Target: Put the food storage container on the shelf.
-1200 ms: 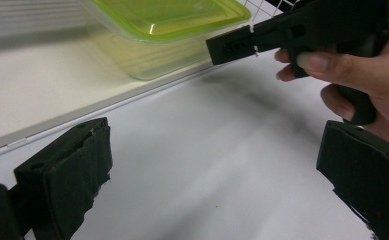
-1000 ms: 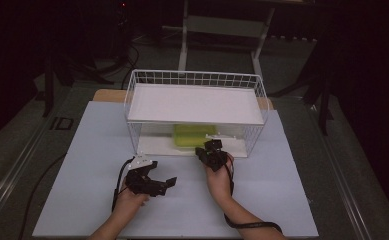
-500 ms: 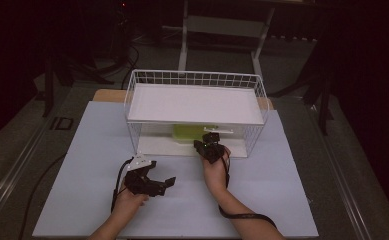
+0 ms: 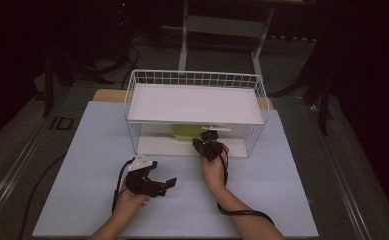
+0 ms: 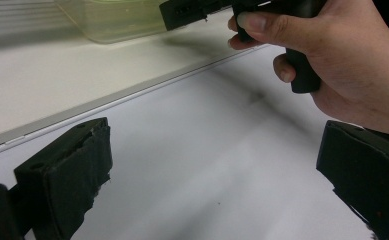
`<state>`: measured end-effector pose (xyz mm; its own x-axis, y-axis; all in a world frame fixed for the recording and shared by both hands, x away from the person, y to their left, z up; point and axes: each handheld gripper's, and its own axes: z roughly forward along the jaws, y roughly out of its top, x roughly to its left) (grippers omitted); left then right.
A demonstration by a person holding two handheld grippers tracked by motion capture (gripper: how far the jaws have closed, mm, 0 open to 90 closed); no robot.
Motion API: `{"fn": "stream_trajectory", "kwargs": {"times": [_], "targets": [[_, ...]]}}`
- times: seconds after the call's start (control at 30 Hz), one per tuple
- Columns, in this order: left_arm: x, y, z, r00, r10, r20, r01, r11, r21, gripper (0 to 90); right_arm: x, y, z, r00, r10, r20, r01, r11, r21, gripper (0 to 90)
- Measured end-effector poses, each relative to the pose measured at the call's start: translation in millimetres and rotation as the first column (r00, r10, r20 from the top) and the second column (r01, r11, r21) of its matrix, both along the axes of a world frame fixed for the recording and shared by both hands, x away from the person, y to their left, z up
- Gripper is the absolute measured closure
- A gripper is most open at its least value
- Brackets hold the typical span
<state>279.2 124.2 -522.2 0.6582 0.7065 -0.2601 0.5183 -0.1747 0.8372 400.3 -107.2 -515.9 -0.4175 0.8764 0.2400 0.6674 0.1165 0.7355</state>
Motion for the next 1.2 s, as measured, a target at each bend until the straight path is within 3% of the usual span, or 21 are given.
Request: {"fn": "stream_trajectory", "kwargs": {"times": [0.17, 0.43, 0.67, 0.83, 0.93, 1.0, 1.1, 1.2], "targets": [[-0.6, -0.1, 1.4, 0.9994, -0.007, 0.034, 0.007, 1.0, 0.001, 2.2, -4.6, 1.0, -1.0, 0.9999, 0.013, -0.003, -0.013, 1.0, -0.004, 85.8], [-0.5, 0.0, 3.3, 0.9983, -0.038, 0.045, 0.038, 0.9993, 0.004, 2.2, -24.3, -1.1, 2.6, 0.9982, 0.06, 0.006, -0.06, 0.998, -0.003, 81.2], [-0.8, -1.5, 9.7, 0.9969, -0.064, 0.045, 0.064, 0.9978, -0.014, 2.2, -42.4, -14.2, 8.2, 0.9942, 0.091, 0.057, -0.09, 0.996, -0.024, 63.1], [-0.6, -6.0, 12.6, 0.9964, -0.076, 0.038, 0.077, 0.997, -0.012, 2.1, -52.5, -24.5, 14.5, 0.9884, 0.124, 0.088, -0.125, 0.992, 0.009, 37.2], [-2.8, -9.2, 16.7, 0.9956, -0.085, 0.041, 0.085, 0.9964, -0.003, 1.5, -59.3, -29.8, 17.6, 0.9798, 0.175, 0.098, -0.179, 0.983, 0.036, 22.8], [-4.1, -9.7, 19.9, 0.9951, -0.089, 0.043, 0.09, 0.9959, -0.012, 1.4, -63.9, -33.1, 19.5, 0.9711, 0.216, 0.101, -0.222, 0.974, 0.049, 20.4], [-7.1, -10.0, 25.7, 0.9931, -0.098, 0.064, 0.099, 0.995, -0.012, 0.2, -69.5, -36.9, 21.5, 0.9656, 0.242, 0.095, -0.247, 0.968, 0.045, 14.5], [-9.5, -10.0, 28.9, 0.9926, -0.095, 0.076, 0.095, 0.9954, 0.0, 0.2, -73.5, -39.6, 22.6, 0.9631, 0.246, 0.11, -0.252, 0.967, 0.047, 14.2]]}}
